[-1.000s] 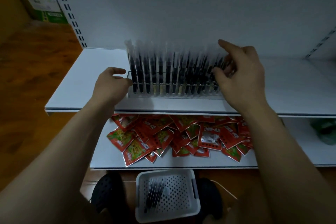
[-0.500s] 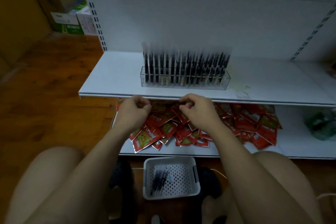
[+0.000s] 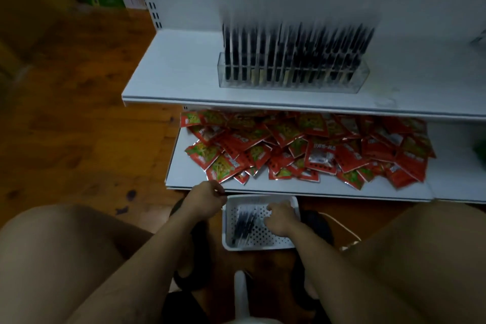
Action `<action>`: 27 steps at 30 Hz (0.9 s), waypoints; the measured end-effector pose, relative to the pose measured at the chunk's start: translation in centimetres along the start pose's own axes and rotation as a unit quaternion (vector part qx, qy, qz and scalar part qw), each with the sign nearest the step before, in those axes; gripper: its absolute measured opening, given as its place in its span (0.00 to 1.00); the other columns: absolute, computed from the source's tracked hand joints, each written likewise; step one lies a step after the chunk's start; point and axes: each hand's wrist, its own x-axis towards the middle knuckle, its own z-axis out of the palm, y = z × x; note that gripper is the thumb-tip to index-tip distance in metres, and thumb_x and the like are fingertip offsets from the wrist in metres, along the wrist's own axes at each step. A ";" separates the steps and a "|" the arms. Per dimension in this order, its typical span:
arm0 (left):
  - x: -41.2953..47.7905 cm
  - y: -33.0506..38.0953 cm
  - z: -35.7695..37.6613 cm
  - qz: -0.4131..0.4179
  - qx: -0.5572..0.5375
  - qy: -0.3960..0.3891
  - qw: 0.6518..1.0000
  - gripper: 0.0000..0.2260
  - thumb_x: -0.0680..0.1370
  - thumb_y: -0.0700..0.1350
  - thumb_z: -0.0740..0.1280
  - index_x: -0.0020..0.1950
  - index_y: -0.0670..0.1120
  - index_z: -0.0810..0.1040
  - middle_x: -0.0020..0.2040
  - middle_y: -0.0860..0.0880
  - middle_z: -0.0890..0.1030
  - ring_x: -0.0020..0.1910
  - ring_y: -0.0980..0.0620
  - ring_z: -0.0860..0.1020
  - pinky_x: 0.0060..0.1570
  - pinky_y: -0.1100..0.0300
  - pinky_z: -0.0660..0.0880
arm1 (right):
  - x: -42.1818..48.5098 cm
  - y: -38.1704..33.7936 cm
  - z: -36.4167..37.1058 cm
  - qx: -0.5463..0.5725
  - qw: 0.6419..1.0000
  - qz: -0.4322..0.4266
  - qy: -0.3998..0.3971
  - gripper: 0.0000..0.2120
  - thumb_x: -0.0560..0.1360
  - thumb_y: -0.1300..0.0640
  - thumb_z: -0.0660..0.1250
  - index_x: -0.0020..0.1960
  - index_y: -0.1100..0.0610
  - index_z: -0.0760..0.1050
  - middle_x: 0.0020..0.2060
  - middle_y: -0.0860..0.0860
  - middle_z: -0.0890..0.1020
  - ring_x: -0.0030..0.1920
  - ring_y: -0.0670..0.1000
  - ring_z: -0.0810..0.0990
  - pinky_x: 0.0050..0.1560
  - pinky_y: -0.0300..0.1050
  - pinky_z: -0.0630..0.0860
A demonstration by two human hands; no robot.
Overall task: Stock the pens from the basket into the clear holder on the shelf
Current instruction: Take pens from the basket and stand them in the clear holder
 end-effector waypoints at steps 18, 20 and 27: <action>9.2 -6.5 10.8 -0.235 -0.232 -0.104 0.938 0.08 0.78 0.39 0.65 0.39 0.44 0.76 0.33 0.46 0.75 0.30 0.52 0.72 0.30 0.62 0.69 | 11.8 1.1 11.5 -0.013 0.981 0.045 -0.188 0.33 0.79 0.62 0.58 0.79 0.51 0.48 0.77 0.58 0.43 0.72 0.62 0.62 0.64 0.50 0.72; 9.5 -7.9 11.3 -0.268 -0.248 -0.095 0.926 0.03 0.78 0.39 0.66 0.46 0.42 0.79 0.39 0.43 0.79 0.36 0.49 0.76 0.36 0.58 0.74 | 12.6 0.4 12.0 0.002 0.983 0.075 -0.169 0.27 0.79 0.59 0.58 0.77 0.54 0.56 0.77 0.57 0.46 0.67 0.62 0.69 0.65 0.52 0.71; 9.6 -9.0 12.3 -0.281 -0.265 -0.086 0.919 0.08 0.76 0.36 0.63 0.40 0.46 0.78 0.33 0.46 0.76 0.30 0.50 0.72 0.29 0.61 0.69 | 14.3 -1.1 11.6 0.201 0.952 0.220 -0.065 0.19 0.81 0.61 0.57 0.71 0.66 0.66 0.57 0.62 0.78 0.37 0.51 0.76 0.32 0.41 0.71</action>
